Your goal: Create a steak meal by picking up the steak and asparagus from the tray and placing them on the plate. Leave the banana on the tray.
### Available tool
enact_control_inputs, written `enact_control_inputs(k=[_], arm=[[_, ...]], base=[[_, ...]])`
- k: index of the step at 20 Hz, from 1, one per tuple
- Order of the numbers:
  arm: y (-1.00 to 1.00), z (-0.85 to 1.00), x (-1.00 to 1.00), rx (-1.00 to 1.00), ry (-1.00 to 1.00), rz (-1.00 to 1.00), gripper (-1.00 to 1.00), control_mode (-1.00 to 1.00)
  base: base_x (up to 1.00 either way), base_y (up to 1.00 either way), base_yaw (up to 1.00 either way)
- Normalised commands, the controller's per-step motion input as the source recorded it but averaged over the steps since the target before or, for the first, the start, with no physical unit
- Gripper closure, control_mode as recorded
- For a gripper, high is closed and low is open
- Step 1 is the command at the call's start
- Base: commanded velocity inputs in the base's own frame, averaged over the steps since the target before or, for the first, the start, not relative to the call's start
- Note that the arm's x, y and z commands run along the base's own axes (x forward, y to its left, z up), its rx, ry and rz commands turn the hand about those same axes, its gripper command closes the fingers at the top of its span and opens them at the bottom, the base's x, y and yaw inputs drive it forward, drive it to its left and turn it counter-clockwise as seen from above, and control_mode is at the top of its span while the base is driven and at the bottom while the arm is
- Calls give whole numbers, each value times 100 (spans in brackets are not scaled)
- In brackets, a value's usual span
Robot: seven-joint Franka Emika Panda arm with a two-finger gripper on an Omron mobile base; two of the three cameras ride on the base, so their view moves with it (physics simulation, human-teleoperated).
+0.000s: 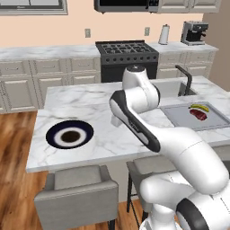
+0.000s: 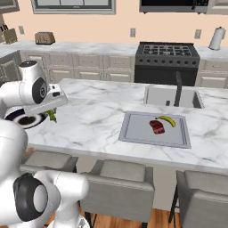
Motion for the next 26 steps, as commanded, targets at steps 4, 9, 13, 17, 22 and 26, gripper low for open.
enact_control_inputs(k=[4,9,13,17,22,26], arm=[[100,-1,2,-3,7,13,100,-100],[92,-12,17,-1,3,14,100,-100],[60,-33,45,0,2,13,100,-100],[55,-53,55,0,0,14,100,-100],[42,-45,55,0,0,11,100,-100],[23,-28,53,0,0,5,100,-100]], base=[[0,0,0],[0,0,0],[0,0,0],[0,0,0],[0,0,0],[0,0,0]])
